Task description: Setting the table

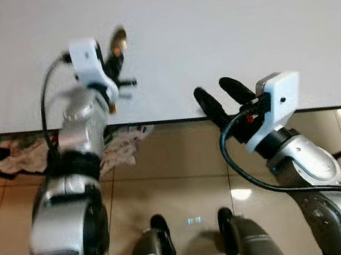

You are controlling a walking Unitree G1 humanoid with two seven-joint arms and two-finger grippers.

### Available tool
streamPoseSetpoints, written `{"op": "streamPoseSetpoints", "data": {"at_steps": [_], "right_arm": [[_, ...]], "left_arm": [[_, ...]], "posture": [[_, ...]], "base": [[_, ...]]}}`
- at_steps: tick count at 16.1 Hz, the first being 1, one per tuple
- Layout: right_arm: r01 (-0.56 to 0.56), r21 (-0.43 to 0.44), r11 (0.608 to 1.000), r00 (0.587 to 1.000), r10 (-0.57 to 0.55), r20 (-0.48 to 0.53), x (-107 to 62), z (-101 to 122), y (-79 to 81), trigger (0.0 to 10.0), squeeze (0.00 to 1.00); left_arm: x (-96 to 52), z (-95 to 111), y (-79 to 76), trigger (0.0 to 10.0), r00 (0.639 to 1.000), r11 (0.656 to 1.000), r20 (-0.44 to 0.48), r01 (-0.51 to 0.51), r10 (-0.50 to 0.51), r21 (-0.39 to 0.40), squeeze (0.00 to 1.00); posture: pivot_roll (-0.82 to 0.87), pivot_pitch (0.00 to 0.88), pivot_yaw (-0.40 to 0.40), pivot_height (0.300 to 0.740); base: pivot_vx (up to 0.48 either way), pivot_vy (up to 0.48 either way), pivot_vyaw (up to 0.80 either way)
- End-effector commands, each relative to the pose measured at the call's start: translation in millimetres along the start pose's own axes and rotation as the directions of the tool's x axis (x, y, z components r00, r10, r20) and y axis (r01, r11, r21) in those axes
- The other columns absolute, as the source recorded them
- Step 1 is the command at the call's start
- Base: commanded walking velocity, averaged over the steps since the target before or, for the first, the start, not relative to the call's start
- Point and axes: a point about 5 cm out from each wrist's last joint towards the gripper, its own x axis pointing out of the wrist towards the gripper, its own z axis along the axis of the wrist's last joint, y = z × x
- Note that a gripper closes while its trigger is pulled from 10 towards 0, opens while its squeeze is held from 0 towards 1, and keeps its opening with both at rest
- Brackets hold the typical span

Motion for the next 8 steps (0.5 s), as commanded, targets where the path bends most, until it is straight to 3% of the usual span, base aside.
{"op": "streamPoseSetpoints", "data": {"at_steps": [1, 3, 4, 6, 8], "right_arm": [[0.001, 0.006, 1.000, 1.000, -0.001, 0.002, -4.8, 5.5, 1.8, 10.0, 0.00], [0.007, 0.002, 1.000, 1.000, -0.007, -0.003, -5.8, 7.5, 1.5, 10.0, 0.00], [0.011, 0.000, 1.000, 1.000, -0.011, -0.009, -6.0, 7.7, 0.9, 10.0, 0.00], [0.017, 0.001, 1.000, 1.000, -0.017, -0.021, -4.8, 7.4, -0.6, 10.0, 0.00], [0.016, 0.004, 1.000, 1.000, -0.016, -0.015, -2.1, 8.0, -0.8, 10.0, 0.00]], "left_arm": [[-0.8, -7.7, 7.0, 10.0, 0.999, 1.000, -0.028, -0.018, 0.019, 0.014, 0.00], [2.1, -4.6, 6.7, 10.0, 0.999, 0.999, -0.023, -0.024, 0.024, 0.025, 0.00], [2.7, -6.5, 6.8, 10.0, 0.999, 0.999, -0.031, -0.028, 0.029, 0.034, 1.00], [2.9, -10.2, 6.6, 10.0, 0.999, 0.999, -0.030, -0.029, 0.030, 0.036, 1.00], [3.8, -0.9, 8.5, 10.0, 0.999, 0.999, 0.020, -0.039, 0.038, 0.034, 1.00]], "posture": [[-0.25, 0.438, 0.063, 0.740], [-0.26, 0.441, 0.063, 0.740], [-0.26, 0.440, 0.063, 0.740], [-0.26, 0.425, 0.065, 0.740], [-0.25, 0.411, 0.066, 0.740]], "base": [[0.000, 0.000, 0.00], [0.000, 0.000, 0.00], [0.000, 0.000, 0.00], [0.000, 0.000, 0.00], [0.000, 0.000, 0.00]]}}
